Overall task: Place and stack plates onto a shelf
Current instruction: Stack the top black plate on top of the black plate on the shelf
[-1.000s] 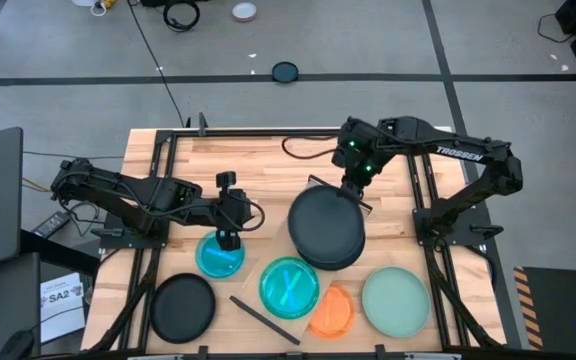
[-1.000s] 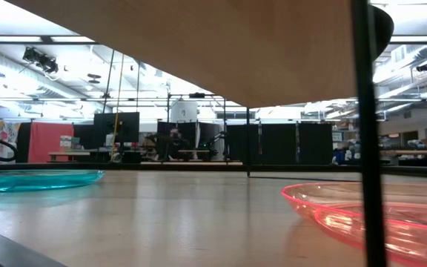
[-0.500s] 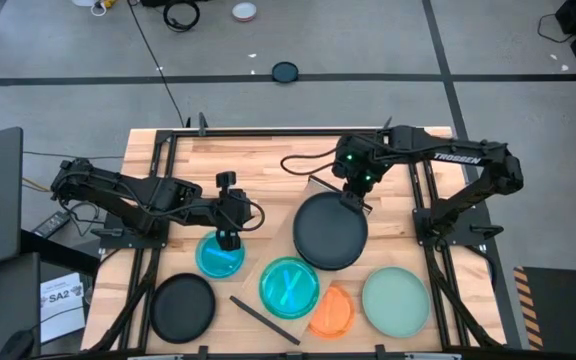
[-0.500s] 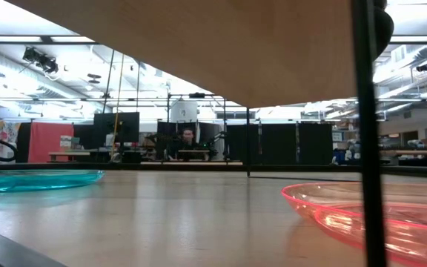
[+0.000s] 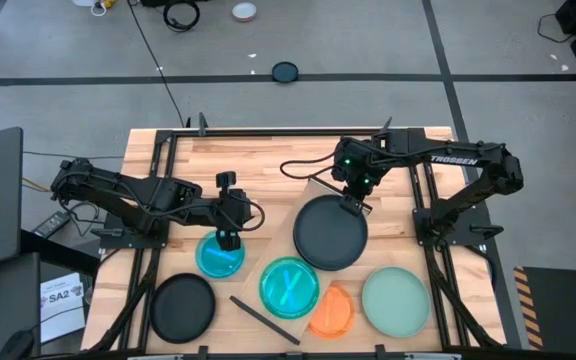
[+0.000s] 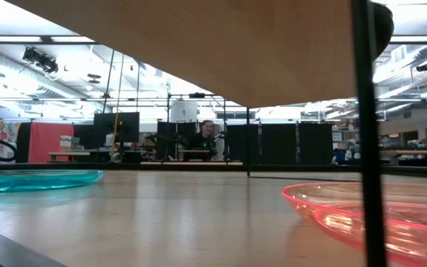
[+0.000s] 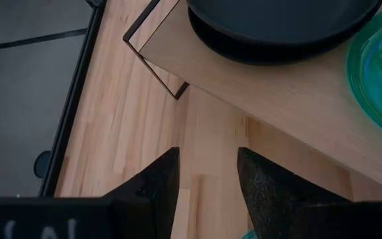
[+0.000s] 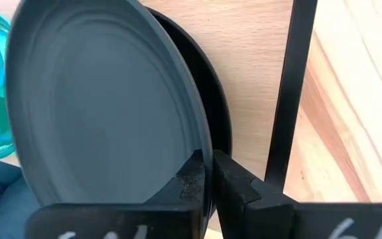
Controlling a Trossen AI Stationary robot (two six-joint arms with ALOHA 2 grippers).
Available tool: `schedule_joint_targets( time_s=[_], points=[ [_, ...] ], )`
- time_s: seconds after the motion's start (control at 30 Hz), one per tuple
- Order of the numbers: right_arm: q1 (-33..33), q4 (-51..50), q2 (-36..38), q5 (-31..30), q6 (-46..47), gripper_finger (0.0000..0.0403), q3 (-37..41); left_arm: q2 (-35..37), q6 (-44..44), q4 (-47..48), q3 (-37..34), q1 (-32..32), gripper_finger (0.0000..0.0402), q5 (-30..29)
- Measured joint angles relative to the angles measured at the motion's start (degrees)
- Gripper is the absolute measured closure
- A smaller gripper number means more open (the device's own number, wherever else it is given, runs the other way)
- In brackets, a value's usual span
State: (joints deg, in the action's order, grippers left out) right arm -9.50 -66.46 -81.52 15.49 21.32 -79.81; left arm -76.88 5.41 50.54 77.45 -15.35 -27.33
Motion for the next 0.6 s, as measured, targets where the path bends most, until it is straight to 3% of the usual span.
schedule_joint_targets(
  time_s=[0.6],
  points=[
    [0.0,1.2,0.0,-0.8,0.1,0.0315,0.0,0.0,-0.1,0.0,0.0,0.0,0.0244,0.0]
  ],
)
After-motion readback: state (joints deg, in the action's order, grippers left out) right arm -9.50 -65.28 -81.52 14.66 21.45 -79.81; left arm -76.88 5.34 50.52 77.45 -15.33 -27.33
